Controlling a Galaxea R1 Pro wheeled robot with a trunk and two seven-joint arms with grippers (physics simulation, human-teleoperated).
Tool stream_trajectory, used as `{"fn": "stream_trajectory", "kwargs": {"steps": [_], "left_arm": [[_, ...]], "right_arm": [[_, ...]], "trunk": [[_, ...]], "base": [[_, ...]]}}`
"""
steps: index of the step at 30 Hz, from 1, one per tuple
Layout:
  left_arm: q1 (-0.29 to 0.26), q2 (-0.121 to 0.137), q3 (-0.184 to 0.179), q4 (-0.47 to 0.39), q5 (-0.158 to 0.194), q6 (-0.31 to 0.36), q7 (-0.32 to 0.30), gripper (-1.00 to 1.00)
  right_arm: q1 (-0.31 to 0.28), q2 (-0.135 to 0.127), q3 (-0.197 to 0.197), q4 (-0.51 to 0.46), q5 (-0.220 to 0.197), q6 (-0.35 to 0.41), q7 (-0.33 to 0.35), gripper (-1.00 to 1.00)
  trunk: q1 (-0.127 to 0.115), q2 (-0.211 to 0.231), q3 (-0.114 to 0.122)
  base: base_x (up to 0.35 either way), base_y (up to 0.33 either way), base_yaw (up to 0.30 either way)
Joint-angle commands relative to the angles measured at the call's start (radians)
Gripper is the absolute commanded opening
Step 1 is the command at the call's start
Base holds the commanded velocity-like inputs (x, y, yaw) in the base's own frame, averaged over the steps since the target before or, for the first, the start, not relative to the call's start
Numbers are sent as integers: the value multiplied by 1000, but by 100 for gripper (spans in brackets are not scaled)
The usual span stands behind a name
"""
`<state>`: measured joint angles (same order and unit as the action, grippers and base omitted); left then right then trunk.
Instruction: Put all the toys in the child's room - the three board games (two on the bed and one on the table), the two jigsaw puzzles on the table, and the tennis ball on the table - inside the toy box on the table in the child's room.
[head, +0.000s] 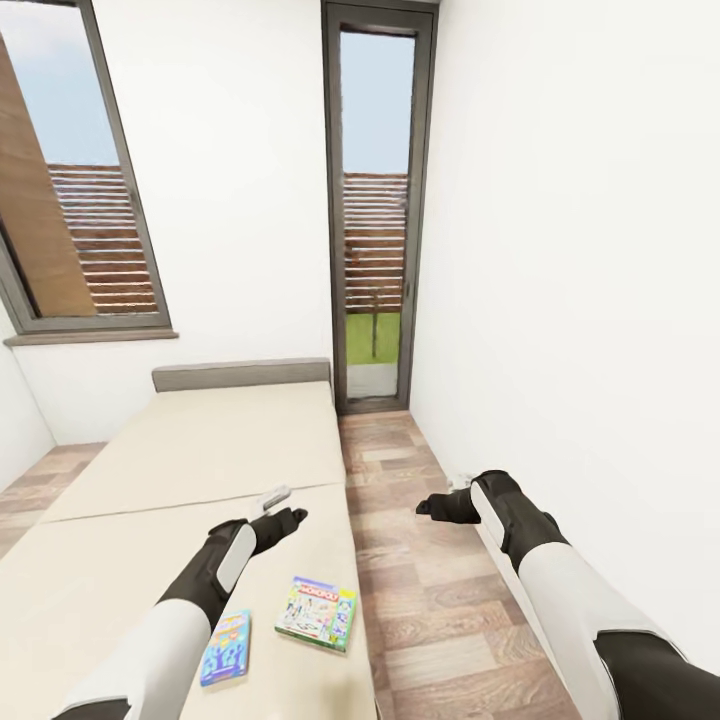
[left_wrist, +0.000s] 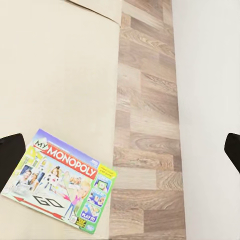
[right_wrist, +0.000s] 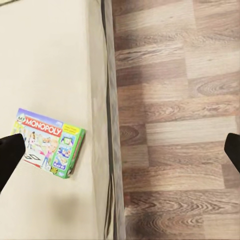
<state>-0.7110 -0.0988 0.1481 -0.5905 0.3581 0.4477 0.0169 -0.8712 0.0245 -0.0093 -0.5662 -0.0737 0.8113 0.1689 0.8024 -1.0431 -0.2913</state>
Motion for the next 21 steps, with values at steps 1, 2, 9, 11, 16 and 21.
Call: {"fn": "stream_trajectory", "kwargs": {"steps": [1,2,9,11,16,21], "left_arm": [[-1,-1,5,-2,9,7,2,100],[1,-1,5,-2,9,6,2,100],[6,-1,6,-2,7,-2,2,100],[6,0,9,2,9,-8,6,100],[-12,7,22,36,13,-11,18,100],[-104,15,37,169,14,-13,92,100]], "right_arm": [[-1,0,-1,-1,-7,5,-3,100],[0,0,-1,-1,-7,5,-3,100],[0,1,-1,-2,-7,5,-2,100],[-1,1,0,-3,-7,6,-2,100],[-5,1,0,-16,-7,49,-2,100],[-2,1,0,-52,-6,114,-2,100]], "trunk": [[0,-1,-1],[0,-1,-1],[0,-1,-1],[0,-1,-1],[0,-1,-1],[0,-1,-1]], "base": [[66,0,-7],[53,0,-6],[30,0,-3],[13,0,-1],[4,0,0],[2,0,0]]}}
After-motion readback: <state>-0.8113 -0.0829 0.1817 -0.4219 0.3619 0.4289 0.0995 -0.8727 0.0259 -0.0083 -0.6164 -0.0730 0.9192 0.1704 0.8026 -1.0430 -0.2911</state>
